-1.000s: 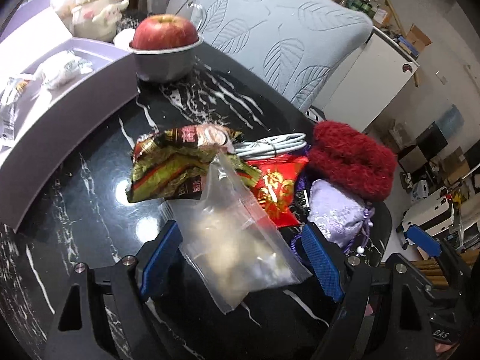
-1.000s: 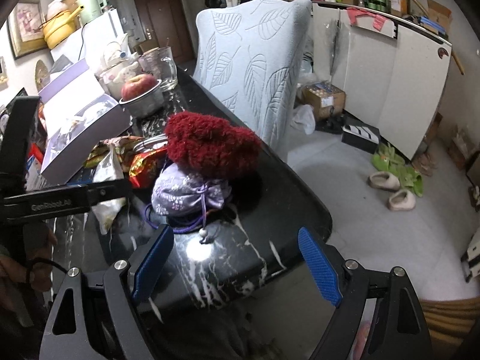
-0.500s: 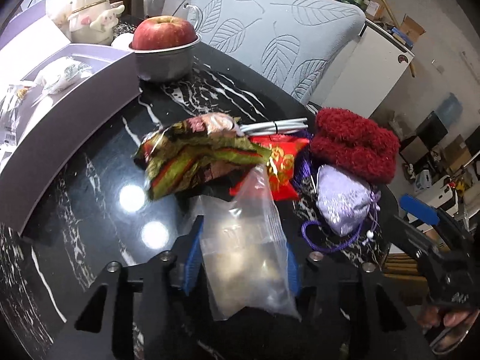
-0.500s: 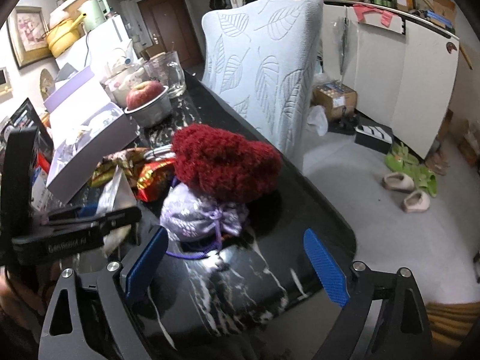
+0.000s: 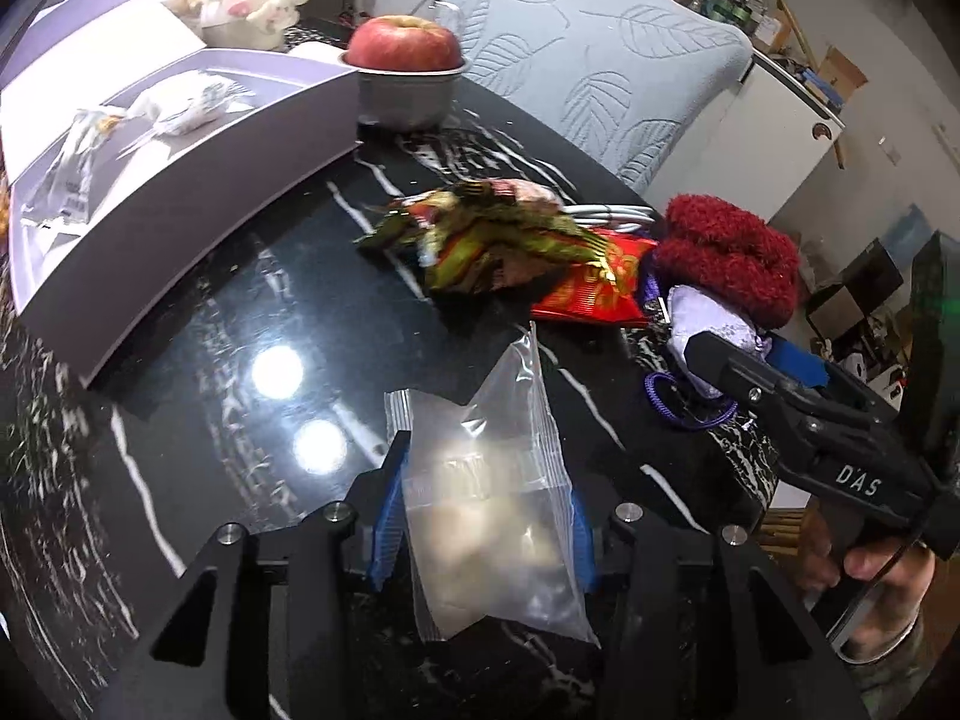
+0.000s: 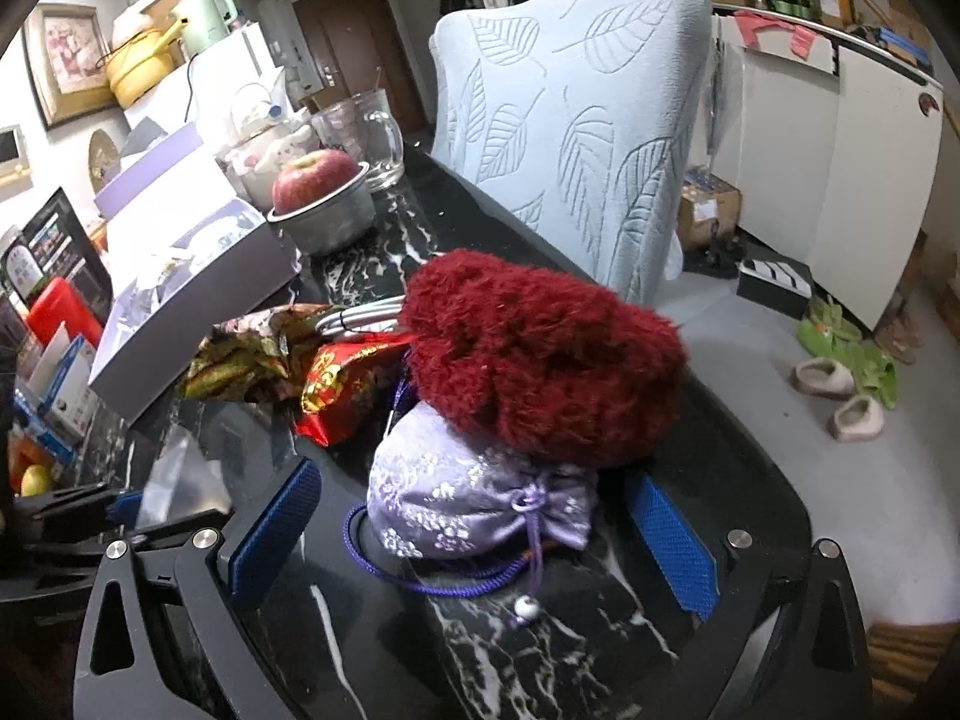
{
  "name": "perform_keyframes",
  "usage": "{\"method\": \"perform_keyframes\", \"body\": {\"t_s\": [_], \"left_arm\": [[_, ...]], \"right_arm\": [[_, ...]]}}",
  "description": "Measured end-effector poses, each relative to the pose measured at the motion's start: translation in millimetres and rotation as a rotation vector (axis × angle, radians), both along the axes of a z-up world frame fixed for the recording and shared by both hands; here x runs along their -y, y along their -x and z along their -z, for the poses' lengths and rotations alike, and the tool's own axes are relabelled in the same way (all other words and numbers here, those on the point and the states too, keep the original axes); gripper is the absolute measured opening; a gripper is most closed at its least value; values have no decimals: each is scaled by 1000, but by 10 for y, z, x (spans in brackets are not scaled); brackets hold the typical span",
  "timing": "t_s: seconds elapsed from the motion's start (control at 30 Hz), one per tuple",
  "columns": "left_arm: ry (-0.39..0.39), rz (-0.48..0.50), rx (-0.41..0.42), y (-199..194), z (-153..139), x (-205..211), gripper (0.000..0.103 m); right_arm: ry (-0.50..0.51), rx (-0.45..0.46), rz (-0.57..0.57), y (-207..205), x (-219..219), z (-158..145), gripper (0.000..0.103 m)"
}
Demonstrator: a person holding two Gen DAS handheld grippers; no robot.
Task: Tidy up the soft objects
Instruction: 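Grasp the lavender drawstring sachet with the right gripper while the left holds the clear bag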
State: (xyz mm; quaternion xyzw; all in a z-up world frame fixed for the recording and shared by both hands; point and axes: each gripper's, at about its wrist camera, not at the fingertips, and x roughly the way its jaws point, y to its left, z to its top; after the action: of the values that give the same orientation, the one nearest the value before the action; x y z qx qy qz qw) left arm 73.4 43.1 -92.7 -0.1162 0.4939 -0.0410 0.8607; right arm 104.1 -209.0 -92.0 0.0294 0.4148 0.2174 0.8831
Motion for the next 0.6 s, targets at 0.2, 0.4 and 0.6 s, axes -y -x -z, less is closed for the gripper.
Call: {"method": "perform_keyframes", "body": {"t_s": [0.2, 0.4, 0.6], "left_arm": [[-1, -9, 0, 47, 7, -46, 44], [4, -6, 3, 117, -4, -32, 44], [5, -15, 12, 217, -26, -61, 44]], "right_arm": [[38, 5, -17, 56, -85, 80, 67], [54, 13, -65, 220, -88, 71, 59], [17, -16, -118, 398, -45, 63, 60]]}}
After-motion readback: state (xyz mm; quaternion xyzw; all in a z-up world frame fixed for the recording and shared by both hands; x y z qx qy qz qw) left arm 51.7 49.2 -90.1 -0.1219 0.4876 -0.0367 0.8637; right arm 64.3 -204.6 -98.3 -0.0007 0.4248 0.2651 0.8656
